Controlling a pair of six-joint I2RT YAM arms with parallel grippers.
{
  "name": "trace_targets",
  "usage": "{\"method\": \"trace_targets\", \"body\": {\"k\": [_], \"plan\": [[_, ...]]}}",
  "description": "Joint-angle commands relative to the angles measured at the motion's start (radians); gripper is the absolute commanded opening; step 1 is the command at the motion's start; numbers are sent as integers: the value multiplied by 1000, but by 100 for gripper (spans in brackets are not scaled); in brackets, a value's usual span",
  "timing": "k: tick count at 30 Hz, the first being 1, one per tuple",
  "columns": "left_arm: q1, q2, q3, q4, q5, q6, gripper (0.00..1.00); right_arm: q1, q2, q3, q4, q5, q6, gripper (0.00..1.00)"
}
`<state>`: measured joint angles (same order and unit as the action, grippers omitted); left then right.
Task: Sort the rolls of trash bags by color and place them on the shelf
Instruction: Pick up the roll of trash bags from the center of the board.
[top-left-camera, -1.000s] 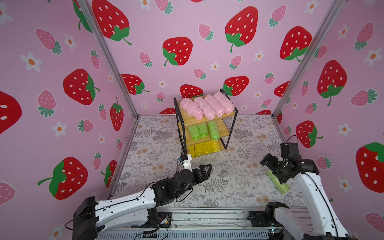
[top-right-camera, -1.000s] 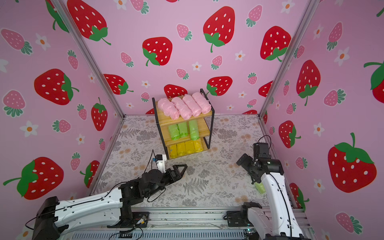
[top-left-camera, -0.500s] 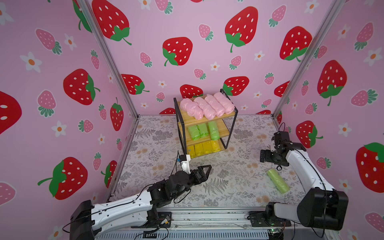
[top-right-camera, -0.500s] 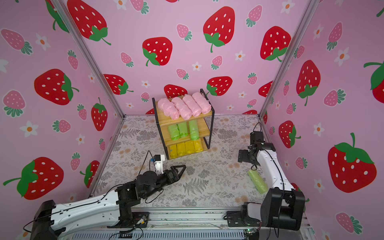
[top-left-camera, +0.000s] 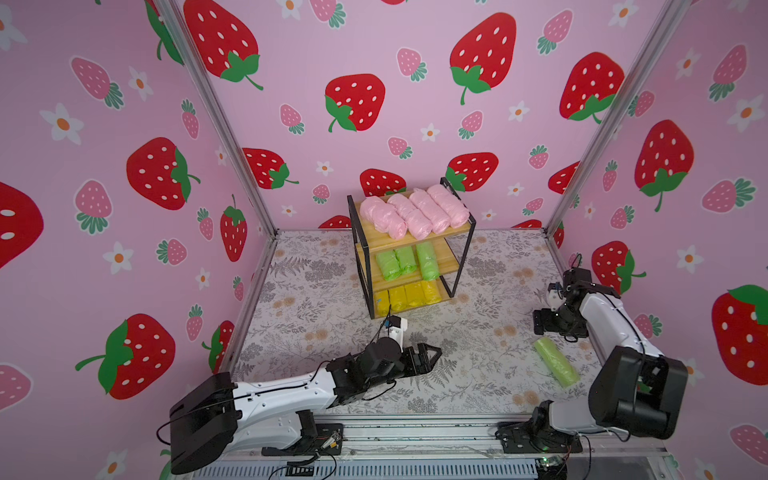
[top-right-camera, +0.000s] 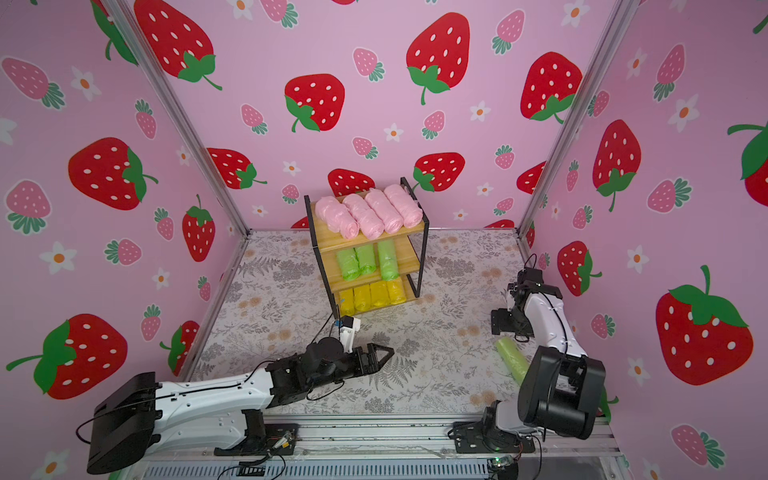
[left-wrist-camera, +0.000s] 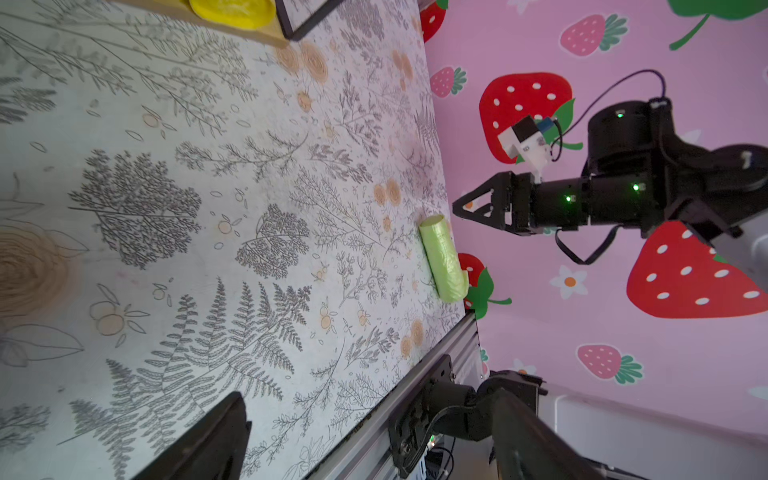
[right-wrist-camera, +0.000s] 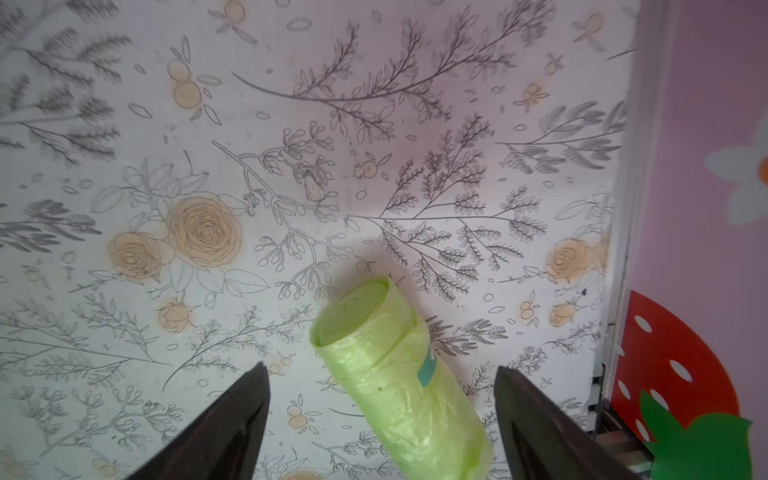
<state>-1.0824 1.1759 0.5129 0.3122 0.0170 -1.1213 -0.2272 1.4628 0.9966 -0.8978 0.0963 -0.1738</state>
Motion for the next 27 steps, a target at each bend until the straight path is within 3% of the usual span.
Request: {"method": "trace_targets", "body": {"k": [1, 6, 14, 27], "plan": [[4, 20, 67, 55, 97, 22, 95, -3, 19, -74, -4, -6, -116, 92], [3, 33, 128, 1, 95, 70, 95, -19, -23, -238, 74, 30, -220, 92], [4, 66, 170, -28, 114, 101, 95, -69, -17, -272, 160, 57, -209, 73], [2, 40, 159, -40, 129, 98, 94, -69, -29, -222, 237, 48, -90, 16]]}}
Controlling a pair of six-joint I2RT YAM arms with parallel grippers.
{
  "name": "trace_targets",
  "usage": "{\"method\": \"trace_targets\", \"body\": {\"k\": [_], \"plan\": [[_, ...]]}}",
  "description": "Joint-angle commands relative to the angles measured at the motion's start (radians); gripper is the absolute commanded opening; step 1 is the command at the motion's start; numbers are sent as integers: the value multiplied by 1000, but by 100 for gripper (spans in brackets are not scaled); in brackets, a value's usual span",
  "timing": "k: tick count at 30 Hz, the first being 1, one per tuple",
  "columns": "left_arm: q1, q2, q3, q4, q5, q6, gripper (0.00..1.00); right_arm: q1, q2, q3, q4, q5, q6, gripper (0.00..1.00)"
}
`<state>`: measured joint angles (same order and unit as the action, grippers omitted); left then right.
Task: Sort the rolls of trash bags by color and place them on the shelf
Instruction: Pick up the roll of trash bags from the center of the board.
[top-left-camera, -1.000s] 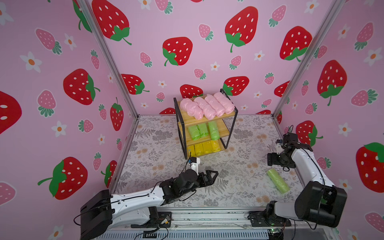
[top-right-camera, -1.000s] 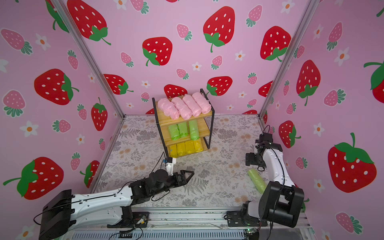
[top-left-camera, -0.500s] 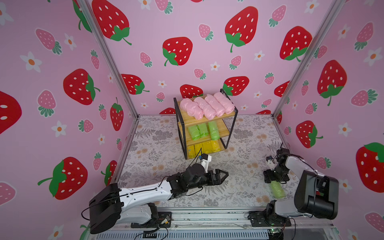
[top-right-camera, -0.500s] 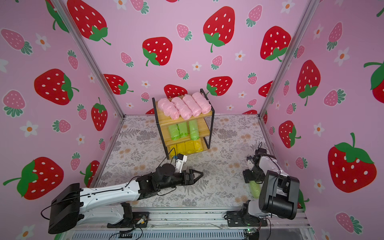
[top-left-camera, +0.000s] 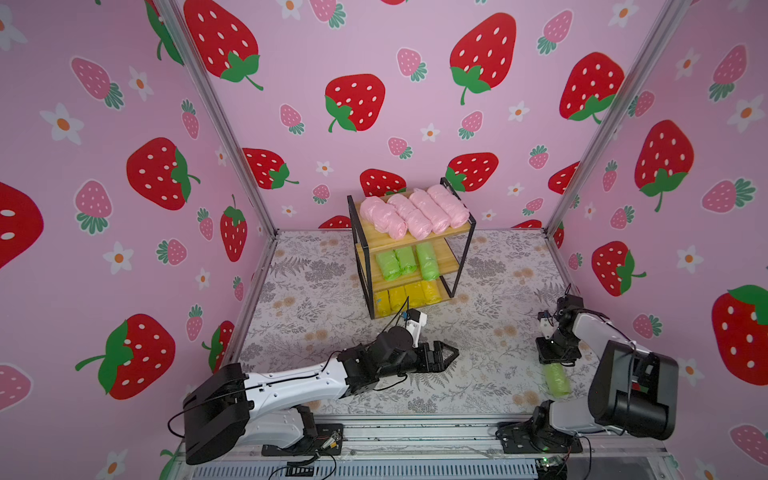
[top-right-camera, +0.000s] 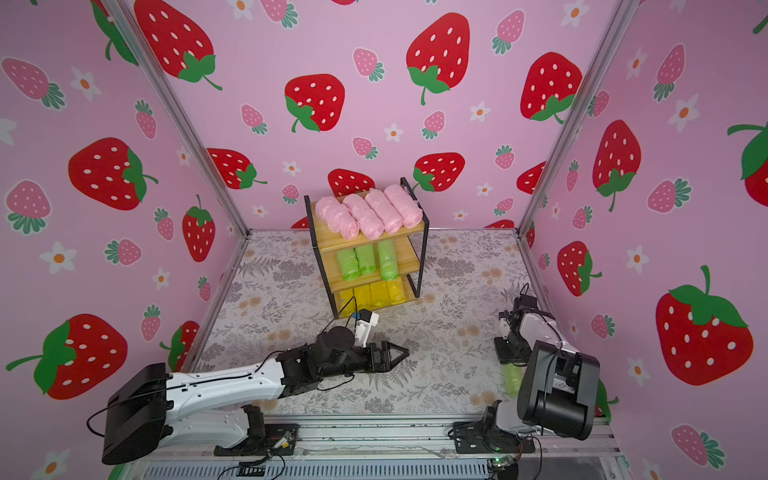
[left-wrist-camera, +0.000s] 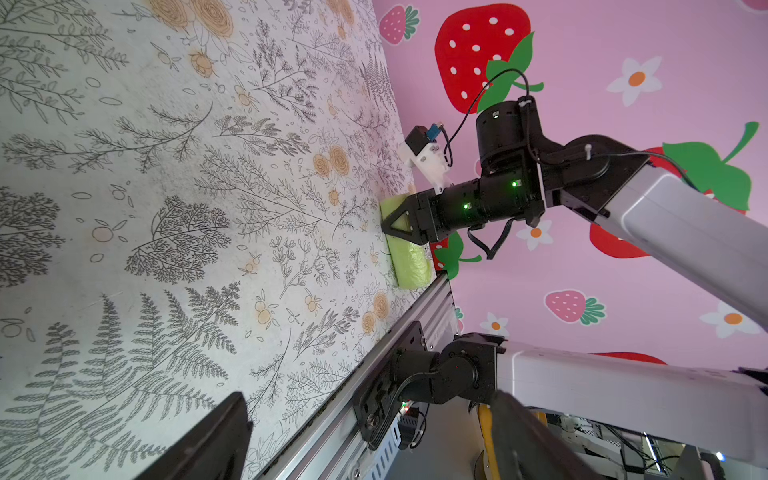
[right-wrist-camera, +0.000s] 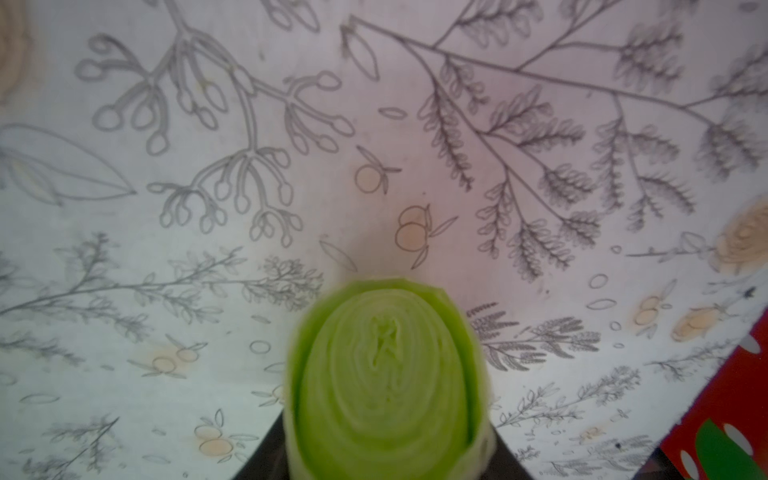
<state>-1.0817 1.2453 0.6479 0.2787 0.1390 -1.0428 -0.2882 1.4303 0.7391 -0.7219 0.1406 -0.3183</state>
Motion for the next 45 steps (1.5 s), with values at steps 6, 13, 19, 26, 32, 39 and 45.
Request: {"method": "trace_targets", "body": {"k": [6, 13, 19, 26, 32, 39, 45], "plan": [[-1, -87, 12, -44, -32, 30, 94, 16, -64, 163, 10, -67, 197, 3], [-12, -173, -12, -101, -71, 32, 94, 143, -219, 257, -81, -107, 257, 0], [-19, -240, -16, -130, -73, 50, 93, 191, -376, 314, -146, -257, 406, 0], [-18, -329, -11, -124, -81, 93, 95, 211, -437, 368, -150, -852, 673, 0], [-16, -387, -41, -24, -72, 72, 96, 278, -442, 412, -36, -1234, 816, 0], [-9, -380, -32, 93, 35, 93, 97, 435, -449, 505, 11, -1402, 793, 0], [-6, -335, 1, 219, 106, 83, 97, 519, -488, 430, 248, -1447, 954, 0]]}}
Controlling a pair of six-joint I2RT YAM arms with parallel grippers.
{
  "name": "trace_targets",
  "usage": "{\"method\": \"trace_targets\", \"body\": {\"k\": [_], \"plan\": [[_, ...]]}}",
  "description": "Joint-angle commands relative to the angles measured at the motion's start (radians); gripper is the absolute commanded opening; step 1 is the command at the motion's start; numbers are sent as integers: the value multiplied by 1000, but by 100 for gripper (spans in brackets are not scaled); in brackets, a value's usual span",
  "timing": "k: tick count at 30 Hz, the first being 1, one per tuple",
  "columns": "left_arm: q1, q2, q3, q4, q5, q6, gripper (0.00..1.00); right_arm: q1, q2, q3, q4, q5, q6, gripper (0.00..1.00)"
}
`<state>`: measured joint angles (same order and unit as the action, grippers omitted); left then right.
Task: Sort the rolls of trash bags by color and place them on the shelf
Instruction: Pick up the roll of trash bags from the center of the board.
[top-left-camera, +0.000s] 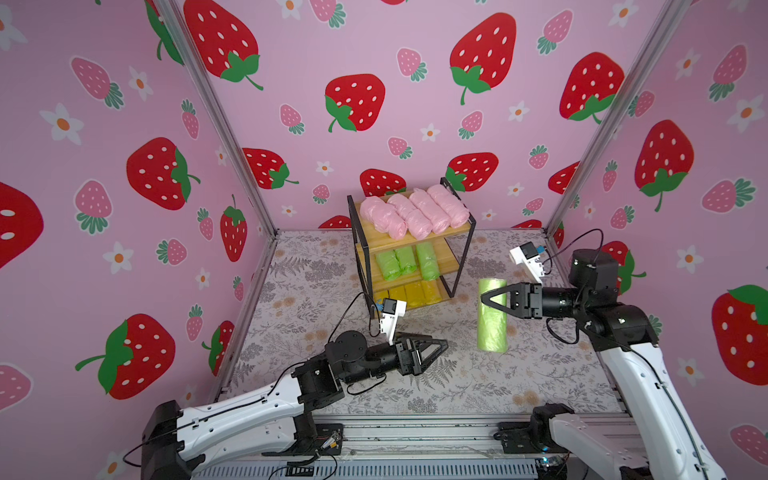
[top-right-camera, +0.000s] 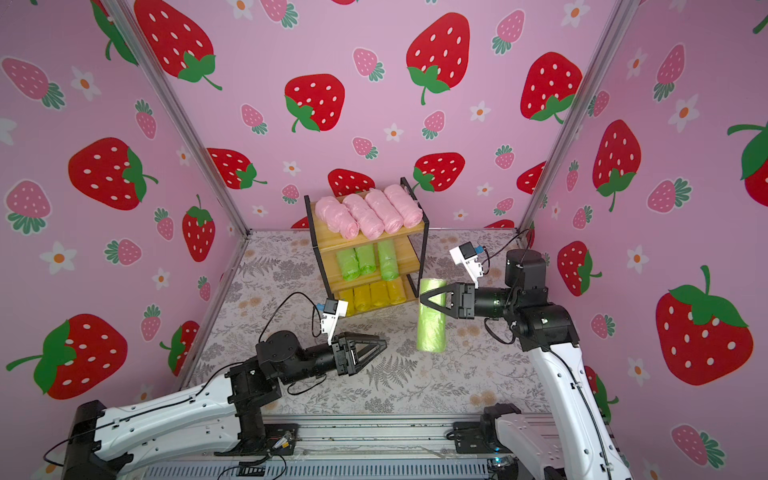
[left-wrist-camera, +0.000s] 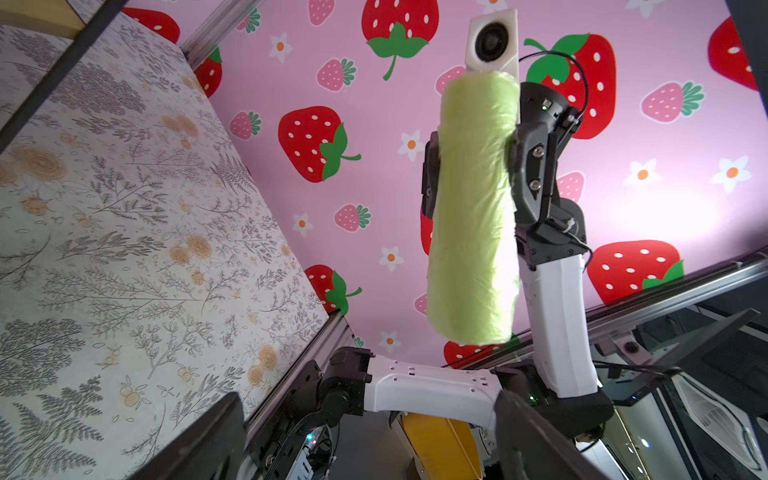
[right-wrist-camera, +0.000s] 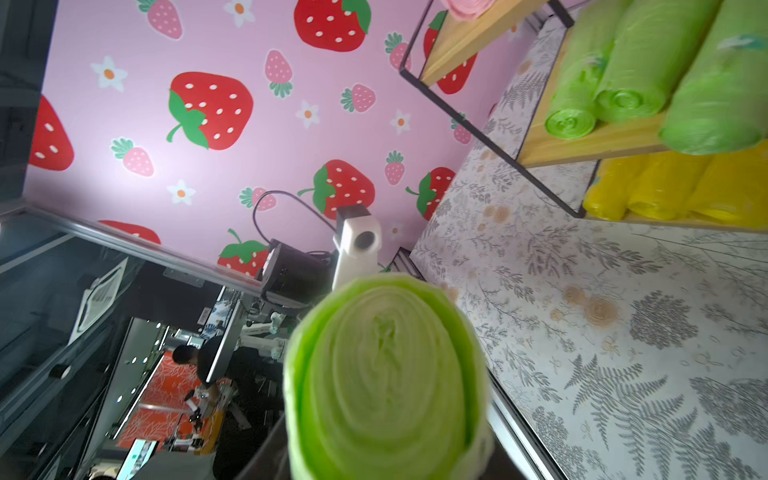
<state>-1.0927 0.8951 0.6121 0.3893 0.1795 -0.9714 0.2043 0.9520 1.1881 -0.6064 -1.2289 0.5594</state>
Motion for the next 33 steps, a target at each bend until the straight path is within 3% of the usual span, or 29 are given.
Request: {"method": "trace_targets", "body": {"k": [1, 15, 20, 33], "plan": [[4, 23, 48, 123, 78, 14, 97, 43, -7, -21, 127, -77, 69, 0], [61, -33, 170, -6, 131, 73, 97, 176, 30, -30, -77, -66, -118, 0], [87, 28, 212, -10, 181, 41, 97, 251, 31, -38, -98, -47, -157, 0], [102, 188, 247, 109, 240, -61, 94, 318, 46, -27, -140, -37, -205, 0]]}}
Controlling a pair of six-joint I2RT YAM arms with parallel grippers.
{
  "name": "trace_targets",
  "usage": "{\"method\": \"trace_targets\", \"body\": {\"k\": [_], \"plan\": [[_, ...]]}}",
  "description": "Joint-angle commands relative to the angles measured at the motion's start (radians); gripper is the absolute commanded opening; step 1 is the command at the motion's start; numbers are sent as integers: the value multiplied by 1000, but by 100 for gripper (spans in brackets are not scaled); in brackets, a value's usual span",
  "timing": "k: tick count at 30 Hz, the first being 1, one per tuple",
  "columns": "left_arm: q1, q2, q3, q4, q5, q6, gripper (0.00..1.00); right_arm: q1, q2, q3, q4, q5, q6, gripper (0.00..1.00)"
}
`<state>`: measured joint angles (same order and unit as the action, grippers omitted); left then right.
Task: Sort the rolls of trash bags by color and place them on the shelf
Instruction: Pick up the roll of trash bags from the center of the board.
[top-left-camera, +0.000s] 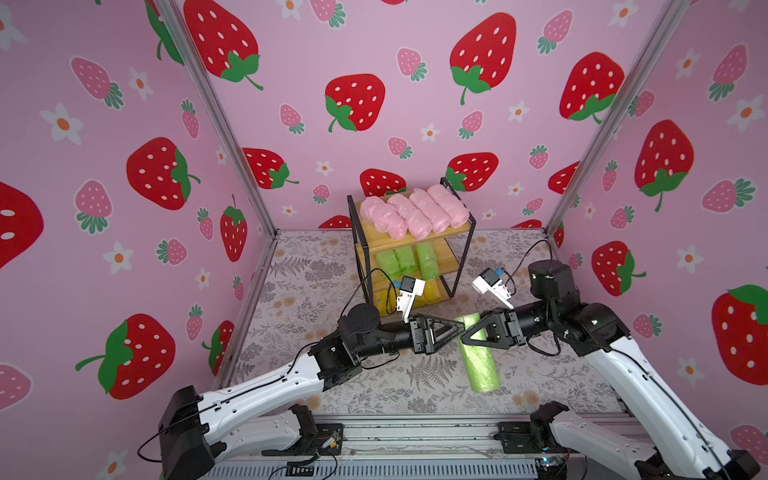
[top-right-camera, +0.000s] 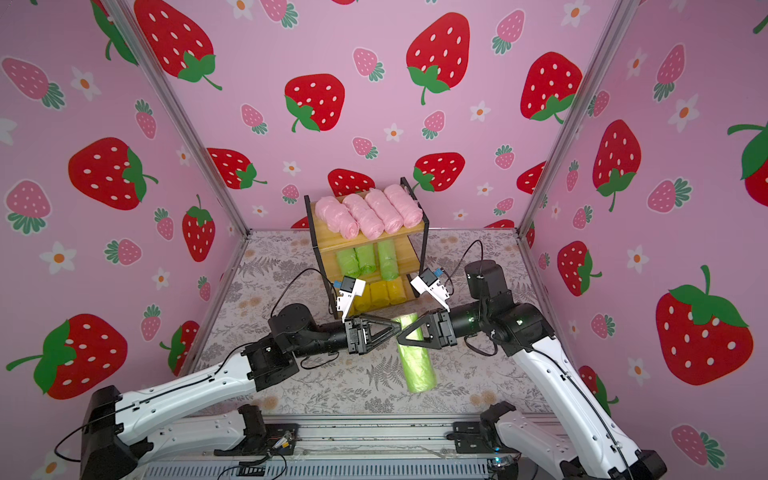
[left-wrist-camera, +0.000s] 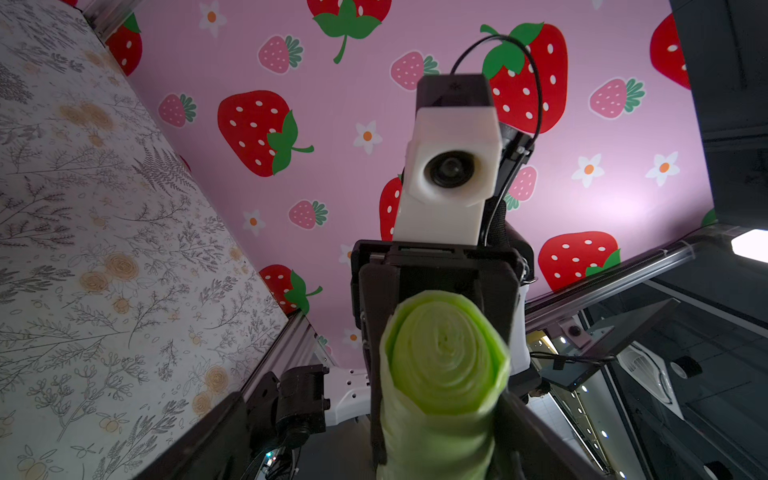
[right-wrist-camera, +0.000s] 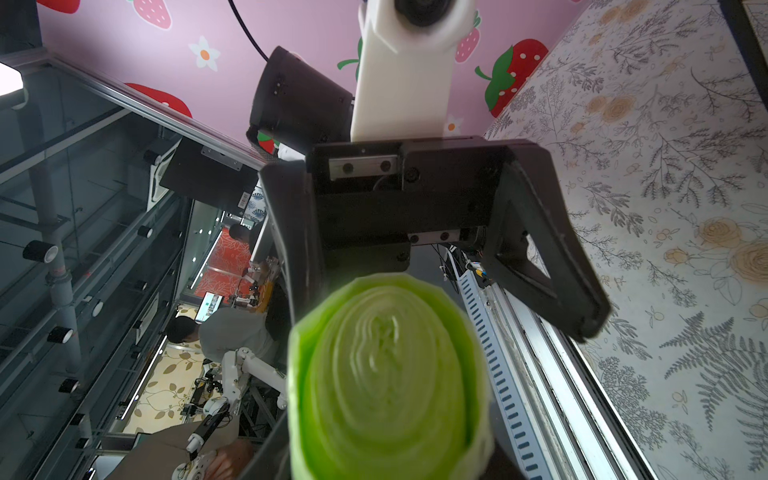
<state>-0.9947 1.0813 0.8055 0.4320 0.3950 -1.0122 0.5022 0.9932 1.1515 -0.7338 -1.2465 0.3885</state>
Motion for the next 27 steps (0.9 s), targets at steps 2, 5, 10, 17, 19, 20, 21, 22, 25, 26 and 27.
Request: {"method": "trace_targets", "body": {"k": [2, 5, 10, 17, 19, 20, 21, 22, 25, 26, 27], "plan": [[6, 4, 59, 65, 28, -20, 93, 33, 16, 7, -21, -15, -40, 0], [8, 0, 60, 64, 32, -19, 92, 51, 33, 13, -22, -9, -48, 0], [8, 0, 59, 63, 47, -21, 87, 74, 64, 26, -37, 5, -65, 0], [8, 1, 37, 67, 56, -35, 70, 89, 95, 47, -45, 18, -73, 0], [8, 0, 33, 66, 52, -41, 64, 98, 99, 52, -45, 23, -73, 0], [8, 0, 33, 65, 51, -42, 62, 104, 102, 54, -45, 28, -72, 0], [8, 2, 34, 63, 53, -43, 61, 108, 104, 55, -45, 31, -71, 0], [8, 4, 36, 62, 55, -42, 59, 117, 108, 58, -45, 37, -70, 0], [8, 13, 42, 57, 59, -47, 54, 142, 118, 65, -45, 54, -71, 0], [8, 16, 43, 58, 61, -48, 52, 149, 122, 67, -44, 61, -72, 0], [8, 18, 43, 59, 63, -49, 49, 153, 126, 67, -45, 66, -74, 0]]}}
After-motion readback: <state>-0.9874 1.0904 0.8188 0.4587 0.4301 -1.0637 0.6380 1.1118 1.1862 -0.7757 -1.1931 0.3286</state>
